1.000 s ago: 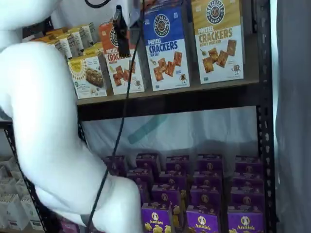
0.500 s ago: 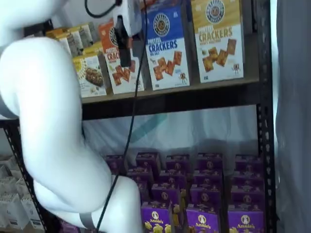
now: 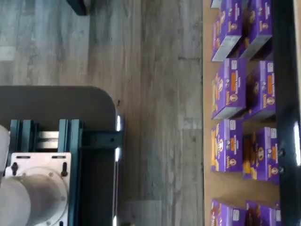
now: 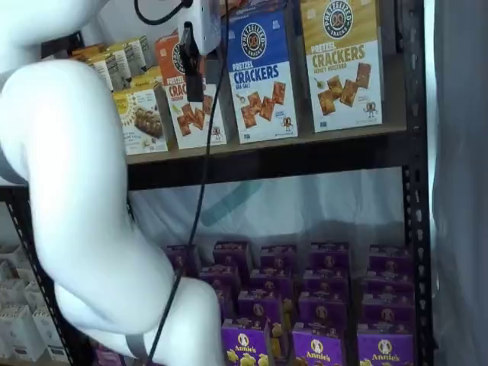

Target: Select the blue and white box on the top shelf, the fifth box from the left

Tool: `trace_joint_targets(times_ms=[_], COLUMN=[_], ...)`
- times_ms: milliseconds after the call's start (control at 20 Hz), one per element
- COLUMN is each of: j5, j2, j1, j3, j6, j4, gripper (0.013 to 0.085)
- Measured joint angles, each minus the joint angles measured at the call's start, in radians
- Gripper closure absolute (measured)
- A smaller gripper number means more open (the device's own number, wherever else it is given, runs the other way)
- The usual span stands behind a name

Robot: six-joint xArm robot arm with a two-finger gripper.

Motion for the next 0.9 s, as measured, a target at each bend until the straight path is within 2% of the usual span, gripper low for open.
trace_joint_targets(times_ms=[300, 500, 650, 900], j5=[-0.032, -0.049, -0.041, -0.092], j2=[-0.004, -0.002, 0.013, 0.013], j1=[-0.037, -0.043, -0.061, -0.085], j3=[-0.008, -0.022, -0.047, -0.045], j6=[-0.006, 0.004, 0.009, 0.009], j4=[0.081, 0.119, 0.169, 0.232], gripper=[0.013, 0.013, 0.013, 0.013])
